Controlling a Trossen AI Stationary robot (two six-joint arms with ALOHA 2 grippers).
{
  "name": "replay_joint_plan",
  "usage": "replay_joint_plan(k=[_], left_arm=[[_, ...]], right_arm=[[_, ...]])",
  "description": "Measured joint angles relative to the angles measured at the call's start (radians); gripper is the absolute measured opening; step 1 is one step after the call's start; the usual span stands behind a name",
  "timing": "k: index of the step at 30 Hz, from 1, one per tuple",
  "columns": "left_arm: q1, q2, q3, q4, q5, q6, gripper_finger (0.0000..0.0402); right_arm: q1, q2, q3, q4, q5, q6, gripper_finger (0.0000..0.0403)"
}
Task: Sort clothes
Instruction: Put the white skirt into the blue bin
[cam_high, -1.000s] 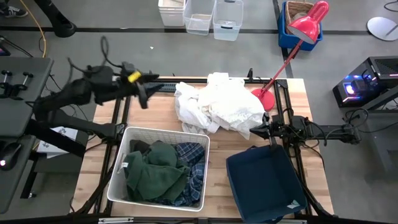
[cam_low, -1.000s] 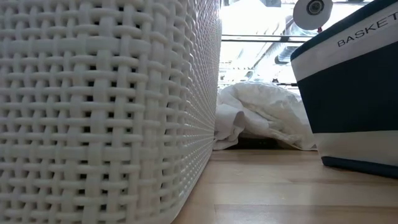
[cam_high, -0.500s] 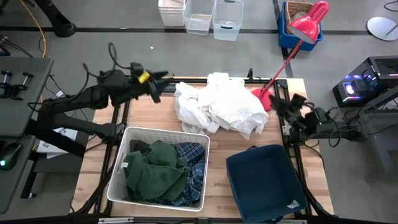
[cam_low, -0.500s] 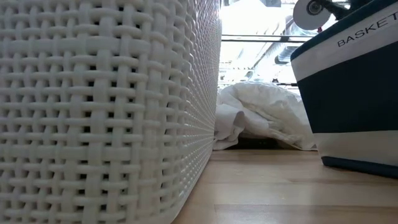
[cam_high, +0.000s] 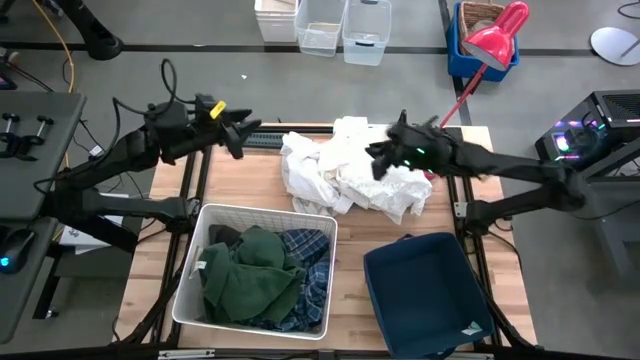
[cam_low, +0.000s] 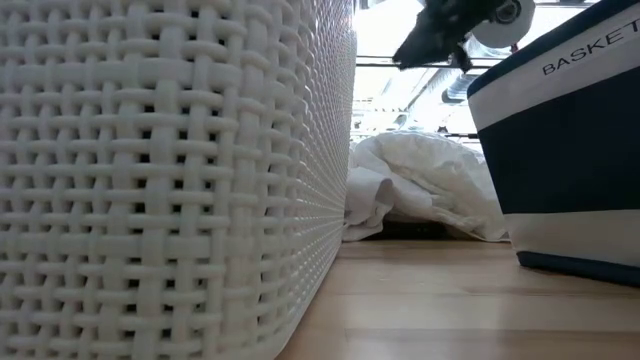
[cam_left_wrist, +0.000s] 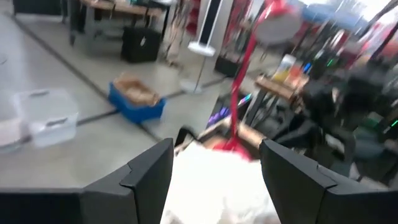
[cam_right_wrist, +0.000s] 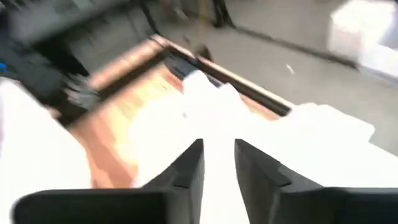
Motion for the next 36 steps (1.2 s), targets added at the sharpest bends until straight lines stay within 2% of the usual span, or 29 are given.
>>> replay_joint_plan(k=[5,9,12,17,22,23,25,27,29,31,33,34,36], left_arm=[[0.009,0.001,0.0,-0.109,0.004,0.004,0.0227],[0.01,0.002,0.0,-0.158,0.006,0.022,0.0227],[0.01,0.002,0.0,-0.166,0.006,0.026,0.0227],[0.01,0.002,0.0,-0.176,0.014,0.025,0.0227],[0.01,0.002,0.0,-0.177,0.058,0.026,0.0227],[0.01,0.002,0.0,-0.177,0.058,0.026,0.0227],[0.01,0.002,0.0,-0.177,0.058,0.026,0.0227],[0.01,0.002,0.0,-0.176,0.058,0.026,0.0227],[0.01,0.002,0.0,-0.174,0.058,0.026,0.0227],[0.01,0.002,0.0,-0.169,0.058,0.025,0.0227],[0.01,0.002,0.0,-0.168,0.058,0.018,0.0227],[0.01,0.002,0.0,-0.168,0.058,0.017,0.0227],[0.01,0.002,0.0,-0.168,0.058,0.017,0.0227]], right_arm=[[-0.086,0.214,0.218,-0.26,-0.021,0.034,0.0181],[-0.162,0.375,0.369,-0.43,-0.156,0.083,0.0267],[-0.191,0.507,0.47,-0.537,-0.232,0.072,0.0311],[-0.205,0.717,0.604,-0.703,-0.258,0.043,0.0329],[-0.205,0.885,0.613,-0.814,-0.261,0.055,0.033],[-0.203,0.911,0.607,-0.821,-0.245,0.058,0.033],[-0.182,0.946,0.607,-0.85,-0.134,0.041,0.0328],[-0.166,0.947,0.607,-0.851,-0.098,0.022,0.0313],[-0.158,0.943,0.607,-0.847,-0.12,0.009,0.0271],[-0.151,0.943,0.607,-0.847,-0.124,0.012,0.0193],[-0.139,0.938,0.607,-0.849,-0.12,-0.003,0.0085],[-0.131,0.929,0.607,-0.851,-0.122,-0.019,0.0044],[-0.114,0.901,0.608,-0.858,-0.124,-0.021,0.0026]])
